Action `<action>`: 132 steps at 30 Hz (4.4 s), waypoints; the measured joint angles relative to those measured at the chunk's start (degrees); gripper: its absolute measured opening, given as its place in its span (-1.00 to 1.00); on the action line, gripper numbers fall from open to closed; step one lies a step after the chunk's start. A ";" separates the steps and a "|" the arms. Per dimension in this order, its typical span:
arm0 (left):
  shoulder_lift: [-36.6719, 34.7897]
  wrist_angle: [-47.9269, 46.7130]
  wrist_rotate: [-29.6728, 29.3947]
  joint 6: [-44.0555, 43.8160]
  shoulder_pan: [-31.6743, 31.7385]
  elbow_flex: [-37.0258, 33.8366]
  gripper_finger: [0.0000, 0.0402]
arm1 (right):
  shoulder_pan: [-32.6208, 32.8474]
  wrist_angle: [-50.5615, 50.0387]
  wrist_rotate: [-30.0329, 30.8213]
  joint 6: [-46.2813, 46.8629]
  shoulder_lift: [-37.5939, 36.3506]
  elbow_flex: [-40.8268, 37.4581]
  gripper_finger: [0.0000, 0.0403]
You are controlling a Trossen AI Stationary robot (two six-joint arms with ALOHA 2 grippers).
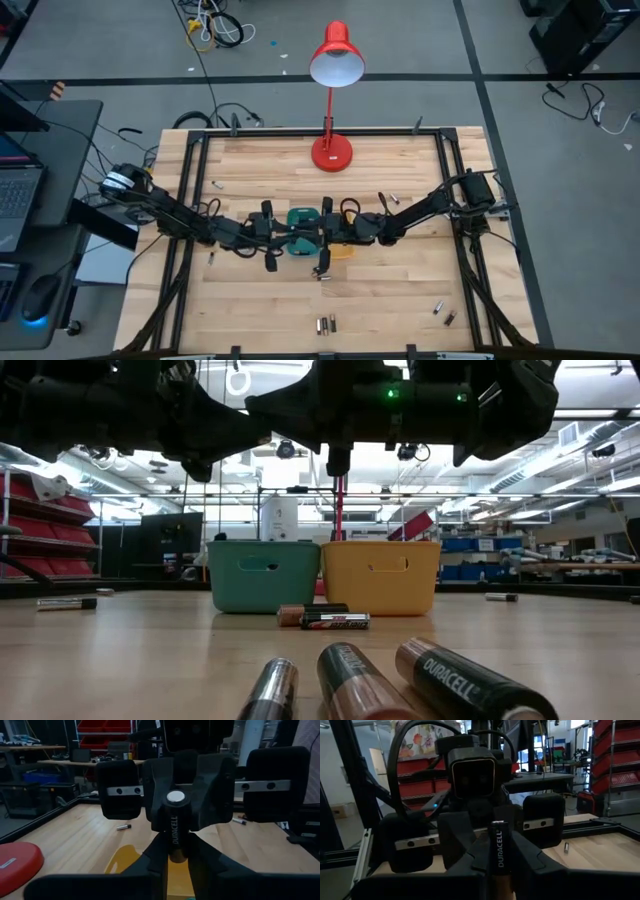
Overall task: Sort batteries
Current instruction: Put the black battery into the blue bin
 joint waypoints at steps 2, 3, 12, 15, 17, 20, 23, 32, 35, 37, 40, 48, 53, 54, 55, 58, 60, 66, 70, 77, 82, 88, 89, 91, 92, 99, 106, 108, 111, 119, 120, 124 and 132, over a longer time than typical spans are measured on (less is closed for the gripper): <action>0.00 -0.06 0.05 0.08 -0.02 0.00 -0.71 | 0.09 0.00 0.00 0.09 0.00 0.00 -0.76; 0.00 -0.18 0.07 0.09 -0.02 0.00 -0.71 | 0.29 0.01 0.33 -0.12 0.00 0.00 -0.74; 0.00 -6.84 -0.55 -4.27 -0.02 0.02 -0.71 | 4.34 -0.54 19.87 -6.97 -0.83 0.02 -0.37; 0.02 -8.60 -1.99 -6.02 0.03 0.00 -0.71 | 5.25 -3.26 22.58 -6.67 -0.83 0.02 -0.21; 0.02 -9.94 -2.30 -7.73 0.00 0.00 -0.71 | 5.91 -5.86 24.68 -5.73 -1.01 0.02 -0.11; 0.02 -13.12 -2.31 -13.46 0.12 0.00 -0.71 | 7.15 -9.92 33.77 -3.46 -1.07 0.02 0.02; 0.02 -16.08 -1.82 -19.97 1.37 0.00 -0.66 | 8.73 -13.72 44.44 -1.49 -1.14 0.02 0.08; 0.02 -22.09 7.50 -29.00 5.99 0.00 -0.40 | 13.95 -15.74 59.18 -6.73 -1.50 0.02 0.06; 0.02 -21.65 8.20 -28.25 5.99 0.00 -0.38 | 14.78 -15.63 64.38 -11.61 -3.03 0.02 0.06; 0.02 -20.75 8.24 -27.92 5.99 0.00 -0.38 | 15.20 -15.85 66.51 -14.12 -4.53 -0.01 0.05; 0.02 -19.75 8.15 -25.67 5.99 0.00 -0.38 | 15.48 -15.84 67.38 -16.03 -8.30 -1.37 0.03; 0.02 -15.44 7.91 -22.21 5.99 0.00 -0.37 | 15.56 -15.69 71.83 -15.50 -22.18 -11.38 -0.05; 0.02 -15.33 7.91 -21.94 5.99 0.00 -0.37 | 14.78 -15.74 72.64 -15.13 -30.89 -19.47 -0.11; 0.02 -15.27 7.91 -21.94 5.99 0.00 -0.37 | 14.34 -15.73 71.01 -15.51 -32.57 -21.25 -0.12; 0.02 -15.06 7.91 -21.92 5.99 0.00 -0.37 | 13.94 -15.76 67.72 -15.89 -34.08 -22.95 -0.13; 0.02 -14.99 7.29 -21.81 5.99 0.00 -0.37 | 12.49 -16.02 52.25 -12.34 -37.88 -27.06 -0.15; 0.02 -14.98 6.96 -21.77 5.99 0.00 -0.37 | 10.92 -16.77 38.24 -8.34 -39.92 -29.06 -0.16; 0.02 -15.01 5.77 -21.66 5.99 0.00 -0.37 | 5.89 -24.00 7.36 5.92 -41.31 -31.67 -0.22; 0.02 -15.03 5.77 -20.74 5.99 0.00 -0.37 | 4.94 -34.08 -2.24 18.10 -40.57 -31.78 -0.26; 0.02 -14.55 6.30 -14.42 5.52 0.00 -0.37 | 7.80 -38.04 -2.80 27.85 -35.85 -31.80 -0.39; 0.02 -13.43 10.08 -9.02 3.70 0.00 -0.37 | 11.65 -34.75 -2.80 28.38 -32.92 -31.78 -0.51; 0.02 -13.05 10.27 -8.35 2.32 0.00 -0.37 | 16.99 -42.17 -5.23 33.27 -30.88 -31.76 -0.63; 0.02 -13.07 10.27 -8.35 2.32 0.00 -0.37 | 17.76 -43.61 -5.92 35.71 -30.94 -31.76 -0.63; 0.02 -13.04 10.25 -8.35 2.33 0.00 -0.37 | 19.32 -46.22 -7.30 40.77 -31.17 -31.76 -0.64; 0.02 -12.95 10.27 -8.35 2.33 0.00 -0.37 | 20.09 -46.70 -8.21 42.78 -31.17 -31.76 -0.64; 0.00 -10.86 10.25 -8.34 2.32 0.00 -0.37 | 24.95 -60.56 -14.05 50.85 -31.19 -26.07 -0.64; 0.00 -10.40 10.25 -8.35 2.32 0.00 -0.37 | 27.02 -82.47 -17.05 55.93 -31.19 -15.72 -0.64; 0.00 -10.43 10.25 -8.35 2.32 0.00 -0.37 | 27.02 -87.24 -17.96 57.31 -31.19 -12.99 -0.64; 0.00 -10.43 10.25 -8.35 2.23 0.00 -0.37 | 26.99 -93.14 -19.80 59.31 -31.19 -9.62 -0.64; 0.00 -10.69 10.25 -8.35 2.23 0.00 -0.37 | 30.88 -98.91 -27.50 73.09 -31.19 -6.15 -0.66; 0.00 -10.99 10.25 -8.35 2.23 0.00 -0.37 | 31.77 -99.02 -28.58 75.48 -31.19 -6.14 -0.67; 0.00 -12.23 10.25 -8.39 2.23 0.00 -0.37 | 34.94 -101.11 -31.05 86.89 -31.19 -6.14 -0.67; 0.00 -13.95 10.23 -8.50 2.23 0.00 -0.37 | 38.39 -103.50 -34.36 112.96 -31.19 -6.14 -0.63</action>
